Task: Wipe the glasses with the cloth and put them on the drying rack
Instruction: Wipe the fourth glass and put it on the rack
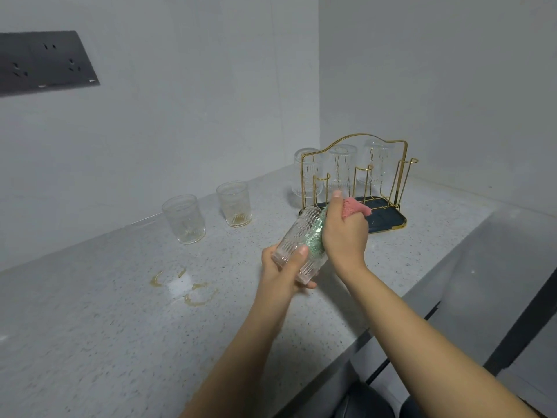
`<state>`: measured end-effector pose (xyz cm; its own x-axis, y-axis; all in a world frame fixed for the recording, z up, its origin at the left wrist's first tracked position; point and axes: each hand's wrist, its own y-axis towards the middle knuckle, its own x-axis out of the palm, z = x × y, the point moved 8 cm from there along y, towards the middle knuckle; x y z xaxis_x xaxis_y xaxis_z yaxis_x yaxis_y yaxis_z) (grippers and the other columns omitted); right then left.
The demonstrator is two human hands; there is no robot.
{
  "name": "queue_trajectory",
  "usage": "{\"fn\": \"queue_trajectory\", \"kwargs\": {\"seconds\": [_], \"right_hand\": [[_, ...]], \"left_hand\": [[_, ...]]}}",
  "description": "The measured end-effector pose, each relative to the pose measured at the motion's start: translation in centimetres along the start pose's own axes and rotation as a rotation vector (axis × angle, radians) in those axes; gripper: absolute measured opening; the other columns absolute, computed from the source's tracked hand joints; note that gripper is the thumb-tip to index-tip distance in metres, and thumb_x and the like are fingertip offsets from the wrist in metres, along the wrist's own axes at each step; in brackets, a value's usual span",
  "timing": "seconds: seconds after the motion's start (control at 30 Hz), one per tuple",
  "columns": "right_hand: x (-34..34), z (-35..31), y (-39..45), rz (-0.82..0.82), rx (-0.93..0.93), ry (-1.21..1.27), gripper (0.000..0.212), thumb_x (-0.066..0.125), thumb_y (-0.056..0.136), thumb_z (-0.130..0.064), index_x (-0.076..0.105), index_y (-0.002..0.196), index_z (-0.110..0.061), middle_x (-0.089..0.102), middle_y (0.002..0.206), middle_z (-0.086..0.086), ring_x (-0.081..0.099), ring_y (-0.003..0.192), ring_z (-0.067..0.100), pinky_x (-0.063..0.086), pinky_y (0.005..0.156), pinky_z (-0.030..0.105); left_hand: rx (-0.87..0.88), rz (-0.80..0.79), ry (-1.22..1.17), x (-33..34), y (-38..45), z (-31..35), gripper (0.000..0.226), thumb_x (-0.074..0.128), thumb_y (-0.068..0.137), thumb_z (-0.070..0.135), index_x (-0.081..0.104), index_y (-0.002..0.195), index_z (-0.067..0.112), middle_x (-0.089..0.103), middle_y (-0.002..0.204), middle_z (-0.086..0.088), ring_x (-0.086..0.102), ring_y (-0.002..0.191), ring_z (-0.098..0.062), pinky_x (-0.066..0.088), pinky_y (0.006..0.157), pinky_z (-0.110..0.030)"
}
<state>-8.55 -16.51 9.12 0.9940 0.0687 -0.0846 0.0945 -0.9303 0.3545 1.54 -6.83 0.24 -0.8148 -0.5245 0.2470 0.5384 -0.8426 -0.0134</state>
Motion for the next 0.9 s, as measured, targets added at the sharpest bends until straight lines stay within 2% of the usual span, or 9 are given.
{"fn": "queue_trajectory", "kwargs": {"seconds": [0.1,0.17,0.3,0.4,0.57,0.63,0.77,0.83,0.9], "right_hand": [[0.2,-0.4,-0.4,-0.029,-0.057,0.138,0.055,0.042,0.097,-0.032,0.033,0.047,-0.013,0.033,0.042,-0.002,0.033,0.037,0.007,0.028,0.045,0.027],[0.1,-0.4,-0.3,-0.028,-0.046,0.191,0.051,0.043,0.097,-0.030,0.039,0.050,-0.008,0.034,0.043,-0.001,0.034,0.036,0.006,0.027,0.041,0.022],[-0.2,0.6,0.3,0.027,0.073,0.131,0.057,0.039,0.098,-0.033,0.030,0.044,-0.014,0.034,0.043,-0.001,0.036,0.041,0.010,0.029,0.047,0.027],[-0.4,0.9,0.2,0.035,0.088,0.081,0.058,0.037,0.098,-0.035,0.031,0.044,-0.015,0.035,0.045,0.000,0.037,0.046,0.015,0.030,0.053,0.030],[-0.3,0.1,-0.1,-0.014,-0.019,0.147,0.053,0.043,0.096,-0.032,0.035,0.047,-0.015,0.035,0.043,-0.002,0.035,0.038,0.008,0.028,0.044,0.027],[-0.5,0.3,0.2,0.011,0.009,0.145,0.055,0.043,0.097,-0.032,0.031,0.045,-0.015,0.033,0.042,-0.003,0.033,0.036,0.006,0.027,0.042,0.025],[-1.1,0.7,0.4,0.057,0.081,0.083,0.057,0.039,0.098,-0.032,0.030,0.044,-0.014,0.034,0.044,-0.001,0.036,0.043,0.014,0.027,0.048,0.027],[-1.0,0.5,0.3,0.036,0.043,0.091,0.057,0.040,0.097,-0.032,0.030,0.044,-0.015,0.034,0.044,-0.001,0.036,0.042,0.013,0.028,0.048,0.027],[-0.7,-0.1,0.1,0.004,-0.032,0.105,0.057,0.042,0.097,-0.031,0.030,0.044,-0.016,0.032,0.042,-0.002,0.034,0.039,0.009,0.027,0.046,0.027]], "left_hand": [[-0.290,-0.136,-0.434,1.4,-1.0,-0.4,0.062,0.058,0.078,0.050,0.057,0.119,0.004,0.067,0.090,-0.017,0.065,0.058,-0.021,0.056,0.050,-0.026],[-0.413,-0.228,-0.520,2.3,-1.8,-0.4,0.070,0.054,0.078,0.056,0.057,0.121,0.000,0.065,0.085,-0.021,0.067,0.056,-0.023,0.057,0.047,-0.026],[-0.105,-0.060,-0.169,0.6,-0.5,0.1,0.060,0.068,0.075,0.056,0.050,0.122,0.022,0.064,0.121,-0.018,0.072,0.081,-0.028,0.061,0.068,-0.040],[0.093,0.046,0.113,-0.2,-0.2,0.7,0.049,0.072,0.075,0.045,0.047,0.114,0.030,0.067,0.112,-0.008,0.069,0.066,-0.021,0.059,0.072,-0.044],[-0.376,-0.178,-0.473,2.2,-1.4,-0.9,0.072,0.054,0.078,0.056,0.057,0.123,0.000,0.068,0.090,-0.021,0.067,0.062,-0.024,0.058,0.051,-0.028],[-0.315,-0.160,-0.408,2.1,-1.3,-0.9,0.074,0.055,0.080,0.058,0.053,0.129,0.004,0.068,0.104,-0.023,0.071,0.070,-0.026,0.061,0.057,-0.032],[0.170,0.021,0.171,0.4,-0.5,1.1,0.058,0.075,0.077,0.045,0.040,0.122,0.034,0.063,0.118,-0.004,0.072,0.079,-0.018,0.060,0.072,-0.038],[0.121,0.033,0.111,0.5,-0.6,0.8,0.053,0.071,0.077,0.045,0.045,0.120,0.030,0.069,0.106,-0.005,0.068,0.068,-0.020,0.057,0.063,-0.037],[-0.140,-0.043,-0.248,1.2,-0.5,-0.6,0.061,0.064,0.080,0.054,0.053,0.124,0.013,0.071,0.096,-0.011,0.065,0.063,-0.021,0.054,0.053,-0.030]]}}
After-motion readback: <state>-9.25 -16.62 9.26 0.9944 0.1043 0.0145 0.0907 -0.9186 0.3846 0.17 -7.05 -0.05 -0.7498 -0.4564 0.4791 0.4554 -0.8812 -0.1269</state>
